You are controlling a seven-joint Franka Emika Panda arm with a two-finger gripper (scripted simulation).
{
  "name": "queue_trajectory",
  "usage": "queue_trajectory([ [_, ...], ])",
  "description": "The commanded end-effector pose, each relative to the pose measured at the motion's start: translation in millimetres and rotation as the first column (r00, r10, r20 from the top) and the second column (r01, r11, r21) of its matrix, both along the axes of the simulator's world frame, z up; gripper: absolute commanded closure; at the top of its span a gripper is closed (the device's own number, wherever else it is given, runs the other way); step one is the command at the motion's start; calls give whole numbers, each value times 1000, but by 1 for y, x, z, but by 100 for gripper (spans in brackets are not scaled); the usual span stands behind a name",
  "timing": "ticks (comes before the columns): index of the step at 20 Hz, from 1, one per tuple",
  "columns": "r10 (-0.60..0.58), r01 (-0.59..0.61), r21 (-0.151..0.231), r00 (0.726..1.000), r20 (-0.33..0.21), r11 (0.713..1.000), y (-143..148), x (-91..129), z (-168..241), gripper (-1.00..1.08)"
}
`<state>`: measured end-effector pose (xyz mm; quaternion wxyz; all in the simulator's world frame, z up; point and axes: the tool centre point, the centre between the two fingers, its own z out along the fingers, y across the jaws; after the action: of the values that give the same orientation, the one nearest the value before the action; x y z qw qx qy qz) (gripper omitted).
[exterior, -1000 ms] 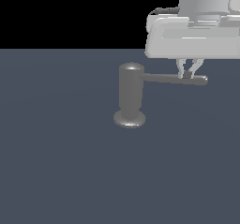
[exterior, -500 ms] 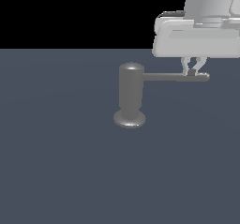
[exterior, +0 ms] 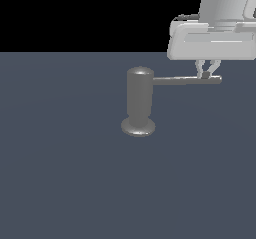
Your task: Turn on the faucet by rotating a designated handle.
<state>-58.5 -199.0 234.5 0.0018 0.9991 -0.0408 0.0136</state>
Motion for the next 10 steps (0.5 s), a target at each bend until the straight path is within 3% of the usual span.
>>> queue_trajectory([
  [1,-14,14,2,1000,-18,1000,-13,1,-10,108],
  [10,-21,21,4,1000,-23,1000,-35,19,-12,108],
])
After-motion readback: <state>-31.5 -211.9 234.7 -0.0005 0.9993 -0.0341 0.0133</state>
